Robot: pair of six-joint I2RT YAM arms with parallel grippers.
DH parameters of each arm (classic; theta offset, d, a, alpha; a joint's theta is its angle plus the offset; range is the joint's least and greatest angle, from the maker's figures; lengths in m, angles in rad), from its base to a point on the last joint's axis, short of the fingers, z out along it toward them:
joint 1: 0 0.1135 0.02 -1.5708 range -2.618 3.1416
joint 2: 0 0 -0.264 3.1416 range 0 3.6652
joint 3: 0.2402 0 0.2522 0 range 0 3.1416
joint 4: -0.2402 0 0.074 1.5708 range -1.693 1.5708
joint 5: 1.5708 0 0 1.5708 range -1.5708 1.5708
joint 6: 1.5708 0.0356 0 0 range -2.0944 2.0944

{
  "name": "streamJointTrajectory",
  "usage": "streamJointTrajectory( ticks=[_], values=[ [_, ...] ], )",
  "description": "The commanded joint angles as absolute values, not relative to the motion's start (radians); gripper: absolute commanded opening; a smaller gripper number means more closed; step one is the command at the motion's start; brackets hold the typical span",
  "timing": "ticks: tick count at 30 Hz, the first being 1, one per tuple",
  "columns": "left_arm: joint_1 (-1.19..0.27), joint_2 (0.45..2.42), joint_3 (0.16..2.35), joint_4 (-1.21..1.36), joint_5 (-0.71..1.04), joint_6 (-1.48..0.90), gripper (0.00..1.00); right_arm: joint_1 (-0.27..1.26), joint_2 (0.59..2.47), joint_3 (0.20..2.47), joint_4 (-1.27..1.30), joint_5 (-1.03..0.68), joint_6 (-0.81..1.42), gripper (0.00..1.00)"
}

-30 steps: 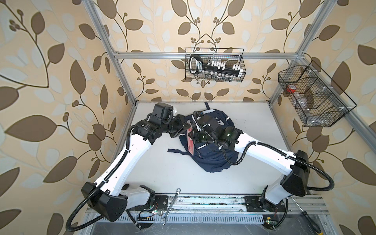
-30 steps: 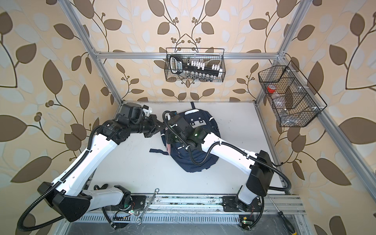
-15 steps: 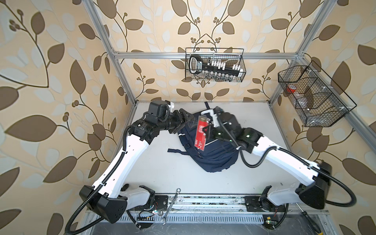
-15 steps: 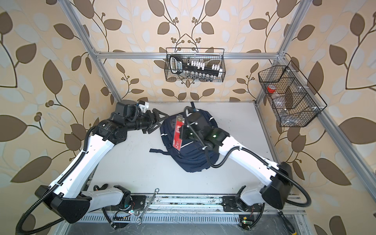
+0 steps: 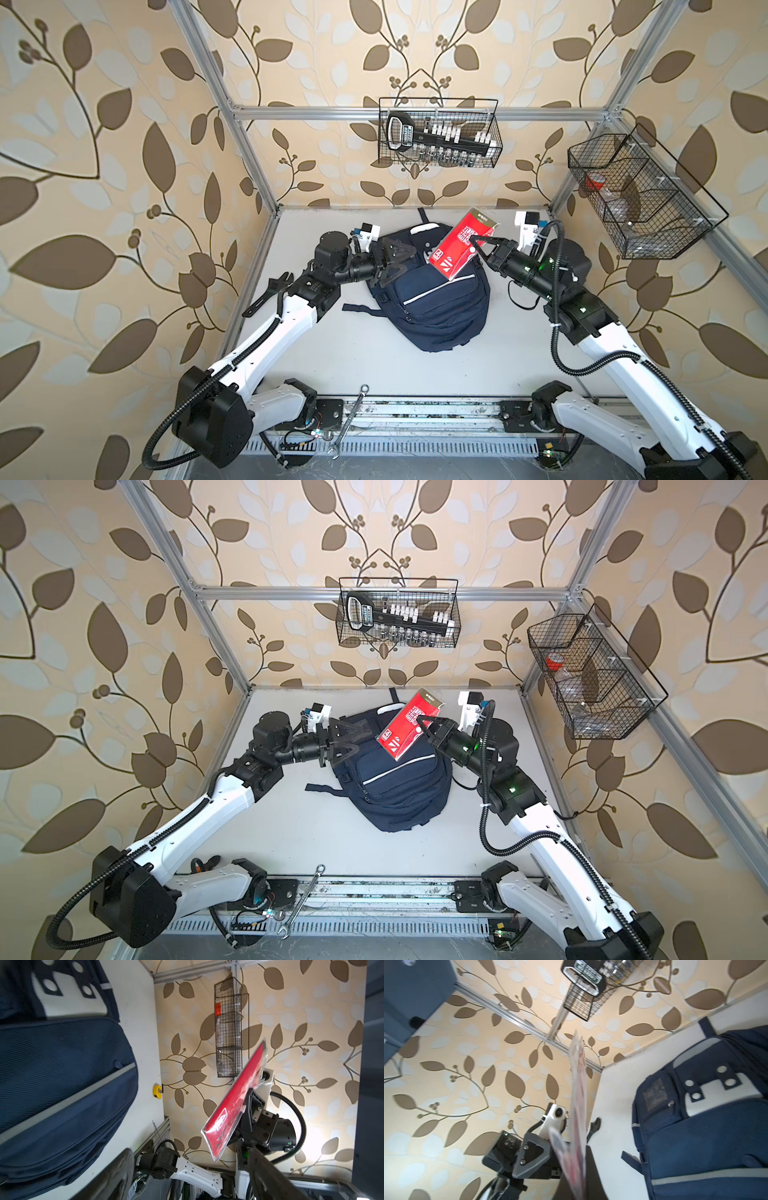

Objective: Pack the student bag
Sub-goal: 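Grasp the red packet with the right gripper while the left holds it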

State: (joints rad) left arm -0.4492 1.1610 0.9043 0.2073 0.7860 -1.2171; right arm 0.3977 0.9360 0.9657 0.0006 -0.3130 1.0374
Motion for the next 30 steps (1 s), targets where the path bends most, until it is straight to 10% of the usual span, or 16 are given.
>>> streamJointTrajectory(
  ticks=[1,17,25,30],
  values=[
    [-0.480,1.118,0.861,0.453,0.811,-1.264,0.87,0.396,0.924,0.939,0.171,-0.403,1.136,0.00],
    [-0.554,1.222,0.875,0.747,0.845,-1.344,0.68,0.507,0.977,0.896,0.271,-0.391,1.186,0.00],
    [-0.556,1.243,0.899,0.745,0.858,-1.331,0.00,0.526,0.992,0.907,0.236,-0.399,1.170,0.01],
    [-0.554,1.200,0.936,0.554,0.926,-1.180,0.00,0.375,1.048,1.045,0.018,-0.663,1.028,0.53]
  ],
)
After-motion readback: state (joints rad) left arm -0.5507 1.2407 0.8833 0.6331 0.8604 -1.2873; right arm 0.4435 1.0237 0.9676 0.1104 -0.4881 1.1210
